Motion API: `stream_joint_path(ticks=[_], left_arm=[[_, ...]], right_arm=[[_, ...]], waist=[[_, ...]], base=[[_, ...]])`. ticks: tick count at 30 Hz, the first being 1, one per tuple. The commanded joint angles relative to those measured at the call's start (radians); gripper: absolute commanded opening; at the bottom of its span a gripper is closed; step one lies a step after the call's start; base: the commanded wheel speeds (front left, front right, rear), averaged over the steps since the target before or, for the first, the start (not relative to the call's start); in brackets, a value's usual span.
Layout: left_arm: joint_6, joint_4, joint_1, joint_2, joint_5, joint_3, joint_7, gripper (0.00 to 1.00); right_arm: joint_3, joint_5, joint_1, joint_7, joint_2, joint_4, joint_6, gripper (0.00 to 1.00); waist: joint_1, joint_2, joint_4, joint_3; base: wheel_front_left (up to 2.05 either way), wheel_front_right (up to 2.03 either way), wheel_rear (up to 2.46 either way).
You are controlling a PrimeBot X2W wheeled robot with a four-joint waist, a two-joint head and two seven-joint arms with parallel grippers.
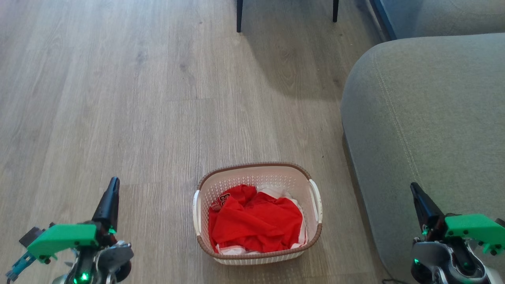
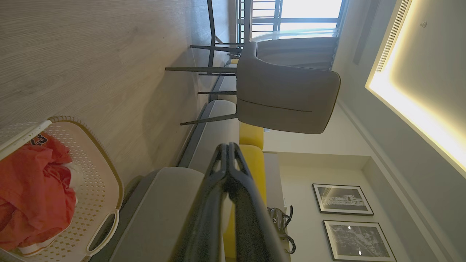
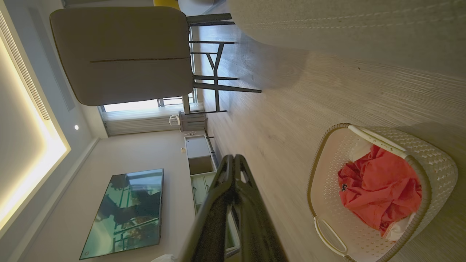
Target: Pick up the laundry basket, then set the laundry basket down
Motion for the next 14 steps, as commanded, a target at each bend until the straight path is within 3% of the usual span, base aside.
stream_joint_path(ticks=[1, 14], left_arm=[[-0.007, -0.029, -0.059, 0.004, 0.001, 0.036, 0.006, 0.00], [-0.007, -0.029, -0.059, 0.004, 0.002, 0.037, 0.006, 0.00]], right_arm=[[0.016, -0.006, -0.049, 0.006, -0.010, -0.035, 0.001, 0.00], [0.013, -0.008, -0.049, 0.008, -0.008, -0.035, 0.001, 0.00]], waist=[[0.0000, 0.0000, 0.000, 0.000], [0.0000, 0.0000, 0.000, 0.000]], base=[[0.00, 0.00, 0.00], [0.00, 0.00, 0.00]])
